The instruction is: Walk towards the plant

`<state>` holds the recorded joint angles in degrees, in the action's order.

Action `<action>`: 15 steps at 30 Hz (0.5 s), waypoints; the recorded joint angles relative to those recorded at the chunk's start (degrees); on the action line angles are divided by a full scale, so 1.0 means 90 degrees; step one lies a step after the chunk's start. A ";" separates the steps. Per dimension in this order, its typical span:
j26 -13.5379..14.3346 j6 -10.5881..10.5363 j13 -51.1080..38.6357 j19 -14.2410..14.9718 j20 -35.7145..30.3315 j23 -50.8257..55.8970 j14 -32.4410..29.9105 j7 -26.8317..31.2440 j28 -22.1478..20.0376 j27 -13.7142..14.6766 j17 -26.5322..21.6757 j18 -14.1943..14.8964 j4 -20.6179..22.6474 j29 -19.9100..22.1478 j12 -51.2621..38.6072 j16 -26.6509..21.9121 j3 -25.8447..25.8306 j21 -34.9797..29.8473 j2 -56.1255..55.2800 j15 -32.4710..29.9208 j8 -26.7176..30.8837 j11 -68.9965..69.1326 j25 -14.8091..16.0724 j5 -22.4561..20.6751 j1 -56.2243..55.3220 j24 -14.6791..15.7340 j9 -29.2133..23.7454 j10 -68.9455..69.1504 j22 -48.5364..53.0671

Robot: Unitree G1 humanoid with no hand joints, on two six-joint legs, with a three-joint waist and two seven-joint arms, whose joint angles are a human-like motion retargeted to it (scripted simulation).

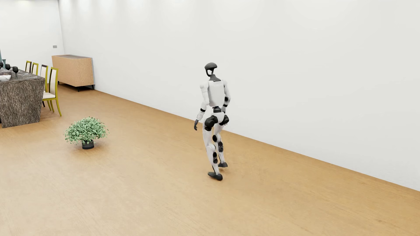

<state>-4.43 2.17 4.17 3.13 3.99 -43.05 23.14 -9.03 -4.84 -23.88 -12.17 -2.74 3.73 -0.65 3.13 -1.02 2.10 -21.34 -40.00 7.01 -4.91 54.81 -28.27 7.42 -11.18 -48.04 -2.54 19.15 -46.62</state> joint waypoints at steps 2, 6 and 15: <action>0.0952 -0.0077 0.0717 0.0046 -0.0981 -0.0124 0.0525 0.0221 0.0377 0.0190 -0.0321 0.0066 0.0033 -0.1332 -0.0965 -0.0175 -0.0305 -0.0268 -0.0757 -0.0290 0.0253 -0.2687 -0.0391 0.0079 0.0749 -0.0159 0.0157 0.0020 0.0972; 0.2022 -0.0108 0.2634 -0.0518 -0.2253 0.0499 -0.1013 0.0871 0.0410 -0.0022 0.0702 0.0082 -0.0692 0.0782 -0.1087 -0.1021 -0.0771 0.1910 -0.0649 -0.0241 -0.0529 -0.3425 -0.0289 0.0695 0.1746 0.1405 0.0162 0.1734 0.3184; -0.0910 -0.0327 -0.1266 -0.0698 0.1090 0.0727 -0.1557 0.0383 -0.1208 0.0835 -0.0494 0.0708 -0.0820 -0.0482 0.1900 -0.0012 0.0221 -0.1019 0.3997 0.2111 -0.0132 -0.3526 -0.2111 -0.1235 -0.3572 0.2361 0.0266 0.1118 0.0724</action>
<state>-12.62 -0.78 -7.23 -3.16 13.81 -36.51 9.12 -5.59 -15.71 -16.36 -16.61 3.64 -3.65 -4.99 20.24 -1.13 4.09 -30.52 -4.04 26.00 -6.10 23.07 -47.27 -3.70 -43.33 -26.79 -0.14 29.21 -40.10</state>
